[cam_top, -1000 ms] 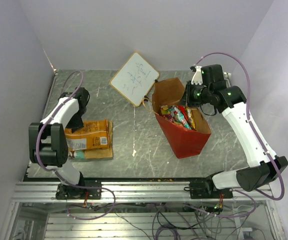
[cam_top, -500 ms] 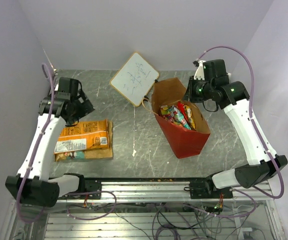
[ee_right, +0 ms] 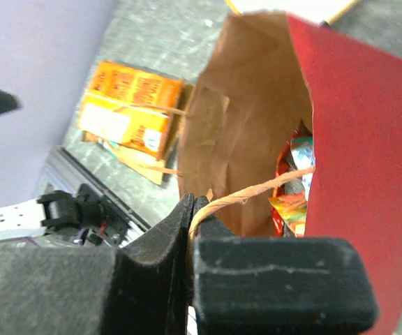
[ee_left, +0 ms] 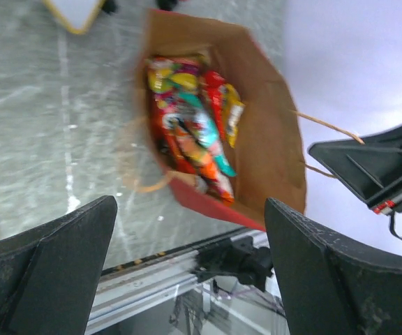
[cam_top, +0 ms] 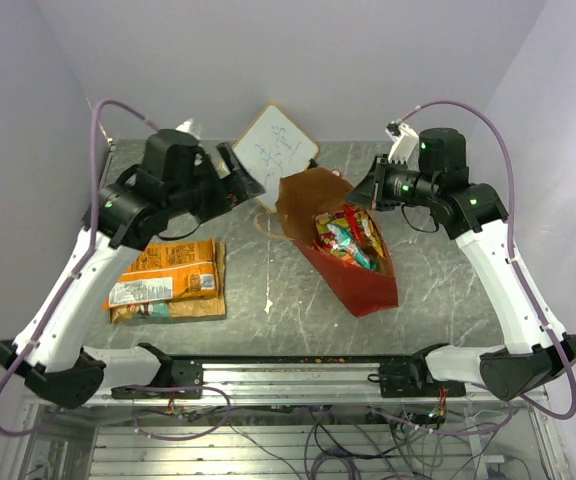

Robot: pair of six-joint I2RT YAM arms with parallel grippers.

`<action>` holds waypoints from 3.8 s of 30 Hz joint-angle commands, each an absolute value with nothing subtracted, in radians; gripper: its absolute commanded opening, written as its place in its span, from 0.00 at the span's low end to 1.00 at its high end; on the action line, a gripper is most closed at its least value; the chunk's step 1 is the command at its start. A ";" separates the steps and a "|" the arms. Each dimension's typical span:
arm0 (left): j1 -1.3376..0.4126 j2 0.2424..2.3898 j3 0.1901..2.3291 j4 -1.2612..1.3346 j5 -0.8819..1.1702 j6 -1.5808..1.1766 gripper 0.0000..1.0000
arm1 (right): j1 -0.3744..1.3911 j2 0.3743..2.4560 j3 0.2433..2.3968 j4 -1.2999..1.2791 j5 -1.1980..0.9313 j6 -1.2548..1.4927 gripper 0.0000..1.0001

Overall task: Take the snacks out of the paper bag
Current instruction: Take out the snack from the paper bag.

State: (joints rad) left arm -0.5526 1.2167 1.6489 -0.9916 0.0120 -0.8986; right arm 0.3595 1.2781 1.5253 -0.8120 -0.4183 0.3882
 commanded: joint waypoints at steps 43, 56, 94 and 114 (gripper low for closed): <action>-0.824 1.622 1.390 -0.476 -0.060 -0.974 0.81 | 0.364 1.206 1.468 -0.627 -0.567 0.371 0.00; -0.799 1.911 1.577 -0.427 0.061 -0.926 0.54 | 0.364 1.214 1.503 -0.689 -0.513 0.324 0.00; -0.715 1.537 1.749 -0.435 0.260 -0.870 0.07 | 0.362 1.232 1.702 -0.934 0.079 0.196 0.00; -0.530 1.210 1.984 -1.060 -0.245 -0.562 0.07 | 0.362 1.230 1.685 -0.925 0.024 0.208 0.00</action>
State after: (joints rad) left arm -0.5339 1.2598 1.9739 -0.8417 0.0204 -0.6136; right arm 0.3595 1.2533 1.6680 -0.9554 0.0364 0.2089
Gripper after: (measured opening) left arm 0.075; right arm 0.005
